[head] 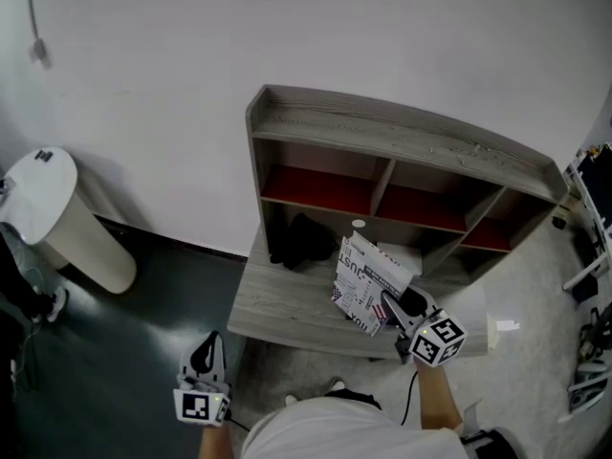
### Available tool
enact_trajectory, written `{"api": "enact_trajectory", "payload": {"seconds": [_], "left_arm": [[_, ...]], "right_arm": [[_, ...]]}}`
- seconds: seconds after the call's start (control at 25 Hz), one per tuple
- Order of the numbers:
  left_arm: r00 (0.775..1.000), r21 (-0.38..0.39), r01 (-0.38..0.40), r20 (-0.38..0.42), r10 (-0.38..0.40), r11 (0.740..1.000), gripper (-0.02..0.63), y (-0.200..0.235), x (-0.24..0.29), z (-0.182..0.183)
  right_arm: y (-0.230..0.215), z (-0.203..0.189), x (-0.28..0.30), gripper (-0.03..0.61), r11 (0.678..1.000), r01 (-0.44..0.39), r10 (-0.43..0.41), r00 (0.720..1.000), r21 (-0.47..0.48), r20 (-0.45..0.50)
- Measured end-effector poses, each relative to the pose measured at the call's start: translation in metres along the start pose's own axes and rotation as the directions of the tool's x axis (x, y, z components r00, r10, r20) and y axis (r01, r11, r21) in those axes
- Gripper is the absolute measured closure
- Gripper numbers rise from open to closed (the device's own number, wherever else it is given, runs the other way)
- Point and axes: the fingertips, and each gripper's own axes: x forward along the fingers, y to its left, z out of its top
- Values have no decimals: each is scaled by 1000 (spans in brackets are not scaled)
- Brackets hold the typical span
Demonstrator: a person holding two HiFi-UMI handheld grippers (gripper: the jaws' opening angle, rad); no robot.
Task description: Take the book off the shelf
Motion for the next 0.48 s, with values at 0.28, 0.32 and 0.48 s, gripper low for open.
{"api": "enact_trajectory", "payload": {"seconds": [0.28, 0.32, 0.48], "left_arm": [[1000, -16, 16, 18, -16, 1000, 597, -1, -19, -8], [1000, -17, 18, 23, -17, 1000, 597, -1, -21, -8], [999, -11, 38, 35, -37, 999, 597, -7, -29, -10]], "right_arm": [[18, -2, -10, 400, 999, 19, -20, 999, 40, 41], [22, -1, -11, 400, 999, 19, -20, 999, 35, 49], [33, 6, -19, 400, 1000, 21, -21, 997, 10, 74]]}}
